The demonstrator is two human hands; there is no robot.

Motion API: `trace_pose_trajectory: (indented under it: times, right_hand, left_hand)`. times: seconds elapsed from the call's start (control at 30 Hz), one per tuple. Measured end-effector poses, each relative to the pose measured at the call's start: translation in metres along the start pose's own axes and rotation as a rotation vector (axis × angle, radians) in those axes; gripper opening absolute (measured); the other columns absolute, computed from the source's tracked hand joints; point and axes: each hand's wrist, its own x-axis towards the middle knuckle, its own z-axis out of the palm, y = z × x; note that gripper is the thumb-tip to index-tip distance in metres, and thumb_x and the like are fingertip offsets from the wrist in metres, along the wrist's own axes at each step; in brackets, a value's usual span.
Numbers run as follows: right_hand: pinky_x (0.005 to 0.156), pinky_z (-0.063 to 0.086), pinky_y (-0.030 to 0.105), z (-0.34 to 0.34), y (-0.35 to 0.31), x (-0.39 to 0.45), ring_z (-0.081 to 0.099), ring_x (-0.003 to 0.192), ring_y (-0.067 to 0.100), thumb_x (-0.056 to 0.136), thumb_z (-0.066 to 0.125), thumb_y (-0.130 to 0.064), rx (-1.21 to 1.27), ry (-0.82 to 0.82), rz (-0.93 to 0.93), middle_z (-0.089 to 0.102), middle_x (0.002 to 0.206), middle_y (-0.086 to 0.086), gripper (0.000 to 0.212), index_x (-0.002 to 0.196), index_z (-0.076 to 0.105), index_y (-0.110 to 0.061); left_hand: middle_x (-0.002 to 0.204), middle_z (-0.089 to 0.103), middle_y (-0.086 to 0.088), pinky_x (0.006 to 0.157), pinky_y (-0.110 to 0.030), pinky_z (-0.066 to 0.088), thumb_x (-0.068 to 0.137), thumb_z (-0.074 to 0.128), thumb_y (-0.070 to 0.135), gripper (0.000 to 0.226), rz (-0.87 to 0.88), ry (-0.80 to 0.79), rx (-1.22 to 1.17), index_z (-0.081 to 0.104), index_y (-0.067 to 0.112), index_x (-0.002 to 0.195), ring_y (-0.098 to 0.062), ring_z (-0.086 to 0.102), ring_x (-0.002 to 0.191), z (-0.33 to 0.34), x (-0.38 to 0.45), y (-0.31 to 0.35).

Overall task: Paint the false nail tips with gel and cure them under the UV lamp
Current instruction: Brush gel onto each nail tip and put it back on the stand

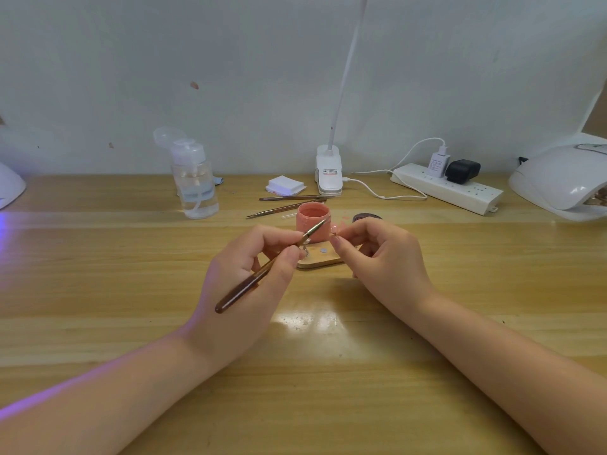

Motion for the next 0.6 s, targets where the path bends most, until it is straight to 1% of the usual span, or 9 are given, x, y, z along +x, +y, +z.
trace_pose_trajectory:
  times: [0.1,0.2,0.23,0.33,0.37,0.4,0.47,0.53,0.6]
  right_hand:
    - [0.061,0.052,0.04,0.0,-0.001,0.0,0.058,0.056,0.025,0.083,0.074,-0.016,0.018,-0.004,0.002,0.067,0.068,-0.001,0.004,0.081,0.071,-0.018]
    - [0.061,0.053,0.045,-0.001,-0.001,0.0,0.059,0.059,0.027,0.084,0.074,-0.016,0.061,-0.021,0.015,0.068,0.07,0.001,0.005,0.08,0.072,-0.019]
    - [0.061,0.053,0.046,-0.001,-0.001,0.0,0.06,0.059,0.027,0.084,0.074,-0.016,0.072,-0.028,0.024,0.069,0.07,0.001,0.005,0.081,0.072,-0.019]
    - [0.06,0.052,0.049,-0.002,-0.002,0.001,0.059,0.059,0.028,0.084,0.073,-0.015,0.093,-0.028,0.032,0.069,0.07,0.001,0.003,0.083,0.072,-0.018]
    - [0.06,0.052,0.049,-0.002,-0.003,0.002,0.059,0.059,0.03,0.085,0.073,-0.015,0.102,-0.022,0.024,0.069,0.07,0.0,0.003,0.083,0.072,-0.017]
    - [0.059,0.051,0.05,-0.003,-0.005,0.004,0.059,0.059,0.03,0.085,0.072,-0.015,0.114,-0.011,0.012,0.069,0.071,0.0,0.002,0.084,0.071,-0.016]
    - [0.057,0.051,0.05,-0.004,-0.011,0.008,0.059,0.056,0.025,0.086,0.072,-0.018,0.134,0.033,-0.022,0.069,0.072,-0.002,0.003,0.086,0.071,-0.015]
    - [0.056,0.052,0.049,-0.006,-0.016,0.01,0.06,0.053,0.017,0.085,0.072,-0.023,0.144,0.08,-0.039,0.068,0.073,-0.005,0.008,0.086,0.07,-0.016]
    - [0.057,0.052,0.049,-0.007,-0.018,0.011,0.061,0.053,0.017,0.085,0.072,-0.026,0.147,0.101,-0.032,0.069,0.074,-0.004,0.011,0.087,0.07,-0.015]
  left_hand:
    - [0.092,0.072,0.01,0.069,-0.014,0.041,0.087,0.061,0.033,0.014,-0.005,-0.04,0.047,0.067,0.038,0.098,-0.005,0.059,0.081,0.002,0.001,-0.001]
    - [0.086,0.071,0.012,0.074,-0.025,0.044,0.082,0.056,0.037,0.015,0.04,-0.048,0.052,0.068,0.033,0.091,-0.01,0.061,0.085,0.0,0.0,0.0]
    - [0.084,0.07,0.012,0.074,-0.026,0.045,0.081,0.054,0.038,0.016,0.052,-0.037,0.039,0.067,0.032,0.089,-0.008,0.061,0.083,-0.001,-0.001,0.001]
    - [0.085,0.07,0.015,0.072,-0.021,0.046,0.084,0.053,0.037,0.015,0.06,0.005,0.004,0.064,0.034,0.092,-0.004,0.061,0.081,-0.002,0.0,0.002]
    - [0.087,0.071,0.015,0.073,-0.022,0.047,0.085,0.053,0.037,0.015,0.054,0.025,-0.02,0.064,0.035,0.094,-0.006,0.063,0.083,-0.002,0.001,0.002]
    - [0.089,0.072,0.014,0.075,-0.026,0.05,0.086,0.054,0.038,0.014,0.044,0.049,-0.048,0.064,0.036,0.096,-0.009,0.064,0.086,-0.002,0.002,0.002]
    - [0.092,0.072,0.012,0.081,-0.034,0.052,0.086,0.055,0.04,0.015,0.023,0.098,-0.108,0.064,0.037,0.098,-0.015,0.066,0.091,-0.004,0.006,0.002]
    - [0.094,0.073,0.012,0.085,-0.032,0.053,0.086,0.056,0.041,0.016,0.018,0.125,-0.135,0.064,0.036,0.1,-0.014,0.067,0.094,-0.005,0.009,0.002]
    - [0.095,0.073,0.01,0.083,-0.028,0.053,0.087,0.056,0.042,0.017,0.026,0.112,-0.129,0.065,0.038,0.101,-0.014,0.067,0.094,-0.005,0.01,0.003]
